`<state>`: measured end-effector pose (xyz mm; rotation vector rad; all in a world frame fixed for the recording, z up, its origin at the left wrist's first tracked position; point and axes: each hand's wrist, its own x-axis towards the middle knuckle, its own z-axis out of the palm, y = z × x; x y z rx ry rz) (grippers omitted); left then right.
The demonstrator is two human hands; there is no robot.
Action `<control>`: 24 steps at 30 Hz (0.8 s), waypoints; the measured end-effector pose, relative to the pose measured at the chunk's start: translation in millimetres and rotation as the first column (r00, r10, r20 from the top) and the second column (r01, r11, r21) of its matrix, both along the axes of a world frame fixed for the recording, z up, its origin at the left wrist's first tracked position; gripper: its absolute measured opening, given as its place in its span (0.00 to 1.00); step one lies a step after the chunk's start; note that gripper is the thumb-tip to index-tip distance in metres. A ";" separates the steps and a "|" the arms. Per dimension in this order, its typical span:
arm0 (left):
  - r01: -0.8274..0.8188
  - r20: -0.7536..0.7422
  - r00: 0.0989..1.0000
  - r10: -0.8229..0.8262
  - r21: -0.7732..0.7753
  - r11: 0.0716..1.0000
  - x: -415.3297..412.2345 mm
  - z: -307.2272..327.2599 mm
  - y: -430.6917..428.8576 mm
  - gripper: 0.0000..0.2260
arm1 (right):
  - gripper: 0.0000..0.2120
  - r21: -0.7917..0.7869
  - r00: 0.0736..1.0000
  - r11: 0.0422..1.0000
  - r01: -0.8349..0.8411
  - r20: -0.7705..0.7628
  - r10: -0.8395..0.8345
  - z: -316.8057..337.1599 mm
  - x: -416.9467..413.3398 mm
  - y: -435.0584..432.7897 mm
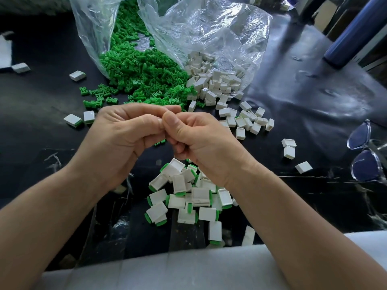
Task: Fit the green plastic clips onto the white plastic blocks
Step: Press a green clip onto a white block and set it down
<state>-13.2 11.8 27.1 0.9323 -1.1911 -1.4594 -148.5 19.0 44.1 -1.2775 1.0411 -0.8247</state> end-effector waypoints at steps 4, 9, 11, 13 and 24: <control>-0.004 -0.004 1.000 0.004 -0.001 1.000 0.2 -0.9 -0.4 0.11 | 0.17 -0.008 1.000 1.000 0.001 -0.003 -0.001 -0.3 -0.1 -0.1; -0.001 -0.004 1.000 0.001 -0.005 1.000 1.2 -1.2 -0.1 0.12 | 0.16 -0.019 1.000 1.000 -0.002 -0.010 0.002 -1.4 0.3 0.3; -0.001 -0.001 1.000 0.001 -0.006 1.000 1.0 -1.8 0.1 0.11 | 0.16 -0.024 1.000 1.000 -0.001 -0.022 0.001 -1.5 0.1 0.4; -0.005 0.008 1.000 0.005 -0.011 1.000 1.0 -2.5 -0.2 0.11 | 0.15 -0.030 0.999 1.000 0.000 -0.040 -0.002 -1.5 0.1 0.3; 0.032 -0.034 0.999 -0.032 -0.006 0.999 1.6 0.0 -1.4 0.08 | 0.19 0.045 0.999 0.999 -0.022 0.027 0.021 -1.0 -0.8 -4.1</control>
